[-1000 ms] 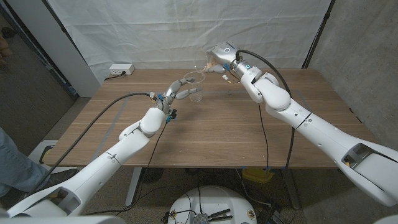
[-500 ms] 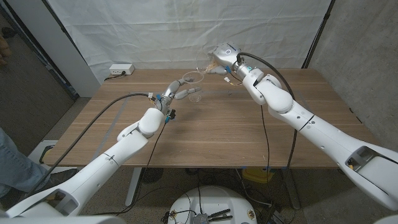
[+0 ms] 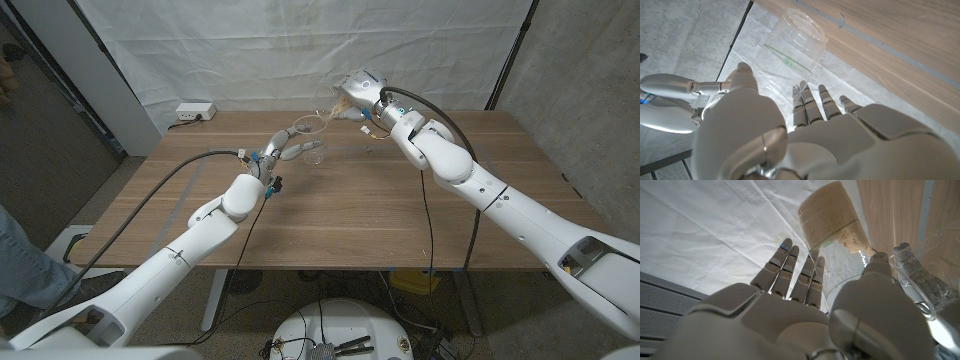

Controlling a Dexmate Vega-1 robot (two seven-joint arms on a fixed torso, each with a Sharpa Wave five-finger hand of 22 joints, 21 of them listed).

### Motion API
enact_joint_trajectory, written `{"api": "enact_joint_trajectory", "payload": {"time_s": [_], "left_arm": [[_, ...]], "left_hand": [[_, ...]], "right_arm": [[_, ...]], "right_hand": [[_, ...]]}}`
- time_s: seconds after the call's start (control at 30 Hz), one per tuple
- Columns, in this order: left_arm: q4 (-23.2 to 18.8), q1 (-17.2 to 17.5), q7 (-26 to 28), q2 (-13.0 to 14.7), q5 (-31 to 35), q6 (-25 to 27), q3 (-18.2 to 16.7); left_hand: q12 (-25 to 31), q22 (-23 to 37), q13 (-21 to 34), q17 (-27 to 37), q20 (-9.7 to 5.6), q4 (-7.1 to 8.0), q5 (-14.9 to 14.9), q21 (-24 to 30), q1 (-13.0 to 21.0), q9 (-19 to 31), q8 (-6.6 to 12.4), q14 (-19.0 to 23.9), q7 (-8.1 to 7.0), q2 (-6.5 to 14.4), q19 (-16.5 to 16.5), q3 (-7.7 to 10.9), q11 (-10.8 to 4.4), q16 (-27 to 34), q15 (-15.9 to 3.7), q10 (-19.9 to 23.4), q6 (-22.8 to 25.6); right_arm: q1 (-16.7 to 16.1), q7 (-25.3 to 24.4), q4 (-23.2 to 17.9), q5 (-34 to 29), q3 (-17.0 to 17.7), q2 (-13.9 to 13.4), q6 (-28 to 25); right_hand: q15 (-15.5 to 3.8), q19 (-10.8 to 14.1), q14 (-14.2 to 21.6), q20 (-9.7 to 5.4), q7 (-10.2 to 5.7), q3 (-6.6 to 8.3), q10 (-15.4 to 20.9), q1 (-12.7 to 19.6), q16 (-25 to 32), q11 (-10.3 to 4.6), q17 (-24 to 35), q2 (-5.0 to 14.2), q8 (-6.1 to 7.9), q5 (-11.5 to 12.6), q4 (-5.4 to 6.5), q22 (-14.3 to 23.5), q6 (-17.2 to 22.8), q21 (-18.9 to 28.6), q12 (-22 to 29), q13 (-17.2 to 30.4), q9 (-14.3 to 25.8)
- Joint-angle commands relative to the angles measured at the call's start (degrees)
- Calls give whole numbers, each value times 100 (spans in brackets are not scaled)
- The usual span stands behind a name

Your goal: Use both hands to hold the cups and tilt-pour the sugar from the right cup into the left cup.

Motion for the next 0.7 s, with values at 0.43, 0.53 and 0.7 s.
{"api": "enact_joint_trajectory", "payload": {"time_s": [0.43,0.53,0.7], "left_arm": [[-19,-44,-25,-67,26,11,76],[-50,-16,-10,-51,24,21,61],[-73,3,-17,-34,15,47,53]], "left_hand": [[-7,16,34,22,24,-7,-8,-13,0,13,-27,-25,-22,33,-42,-39,-5,2,-35,19,53],[-8,16,34,22,23,-4,-7,-10,0,13,-29,-24,-18,37,-41,-45,-21,3,-15,20,56],[-6,17,34,22,18,-2,-7,-9,0,13,-31,-25,-20,37,-41,-52,-2,4,-24,26,55]], "right_arm": [[100,76,80,-184,-46,17,212],[112,130,82,-228,-38,-18,225],[67,143,41,-246,-6,-38,204]], "right_hand": [[-626,-19,23,-409,-28,-2,40,19,-25,-42,23,51,9,-19,9,7,10,-17,-25,15,12],[-614,-23,20,-409,-34,-1,40,25,-28,-50,22,51,8,-19,5,8,14,-19,-29,15,12],[-638,-23,24,-409,-39,1,49,41,-29,-47,20,51,7,-19,-5,8,21,-21,-32,15,12]]}}
